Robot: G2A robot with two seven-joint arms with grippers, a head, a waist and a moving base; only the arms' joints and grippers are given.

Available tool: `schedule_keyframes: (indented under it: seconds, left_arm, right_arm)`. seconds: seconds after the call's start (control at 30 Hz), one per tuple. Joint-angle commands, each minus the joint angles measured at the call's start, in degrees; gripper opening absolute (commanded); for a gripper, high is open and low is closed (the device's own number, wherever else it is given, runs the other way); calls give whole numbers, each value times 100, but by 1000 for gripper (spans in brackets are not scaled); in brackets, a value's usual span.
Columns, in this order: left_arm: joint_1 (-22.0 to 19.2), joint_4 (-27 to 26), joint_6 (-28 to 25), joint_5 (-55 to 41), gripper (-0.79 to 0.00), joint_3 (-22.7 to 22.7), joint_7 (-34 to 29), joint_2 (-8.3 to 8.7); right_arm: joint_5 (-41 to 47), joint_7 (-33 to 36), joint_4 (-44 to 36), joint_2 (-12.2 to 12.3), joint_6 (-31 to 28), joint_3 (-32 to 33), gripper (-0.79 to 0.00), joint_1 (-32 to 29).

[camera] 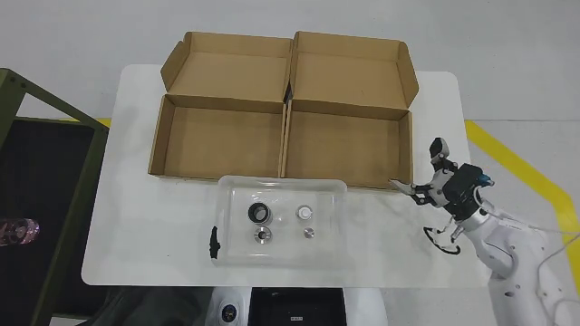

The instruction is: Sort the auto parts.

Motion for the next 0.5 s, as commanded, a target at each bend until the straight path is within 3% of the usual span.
schedule_keyframes:
  seconds: [0.0,0.27,0.47]
  left_arm:
    - [0,0,0,0,0,0,0,0]
    - [0,0,0,0,0,0,0,0]
    - [0,0,0,0,0,0,0,0]
  right_arm:
    - [0,154,-146,15,-192,-108,0,51]
    - [157,957,-637,70,-878,-716,0,296]
    - [361,1510,-885,139,-911,-1270,0,460]
